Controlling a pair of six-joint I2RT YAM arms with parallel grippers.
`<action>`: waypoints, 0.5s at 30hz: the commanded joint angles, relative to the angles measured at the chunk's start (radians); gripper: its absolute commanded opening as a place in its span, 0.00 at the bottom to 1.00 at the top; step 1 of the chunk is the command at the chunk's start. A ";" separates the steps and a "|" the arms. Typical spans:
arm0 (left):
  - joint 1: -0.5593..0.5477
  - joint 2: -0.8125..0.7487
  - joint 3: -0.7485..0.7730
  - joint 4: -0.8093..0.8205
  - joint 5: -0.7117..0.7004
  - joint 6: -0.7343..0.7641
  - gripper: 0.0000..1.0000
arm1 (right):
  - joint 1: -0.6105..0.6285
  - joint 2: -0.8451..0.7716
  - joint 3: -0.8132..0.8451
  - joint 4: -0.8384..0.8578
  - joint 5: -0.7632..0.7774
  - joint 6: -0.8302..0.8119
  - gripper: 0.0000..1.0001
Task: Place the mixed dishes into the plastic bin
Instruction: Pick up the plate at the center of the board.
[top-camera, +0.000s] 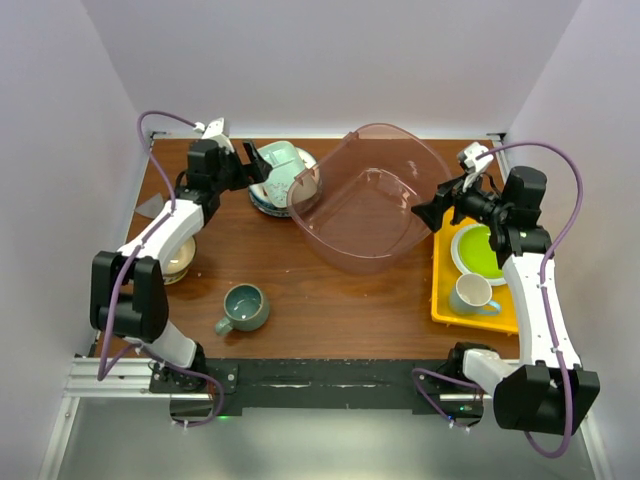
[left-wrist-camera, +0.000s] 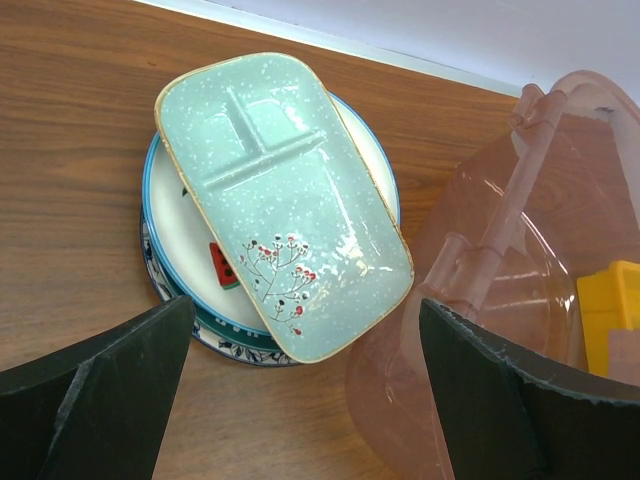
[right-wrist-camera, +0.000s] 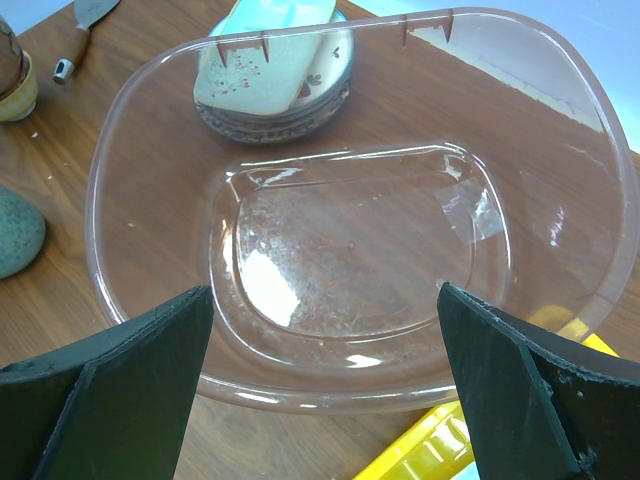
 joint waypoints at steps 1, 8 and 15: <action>0.010 0.026 0.046 0.065 0.028 0.018 1.00 | -0.001 -0.002 -0.007 0.001 -0.023 -0.024 0.98; 0.012 0.086 0.084 0.077 0.048 0.012 1.00 | 0.000 0.002 -0.007 -0.004 -0.029 -0.036 0.98; 0.012 0.152 0.130 0.077 0.051 0.012 1.00 | -0.001 0.015 -0.005 -0.010 -0.029 -0.045 0.98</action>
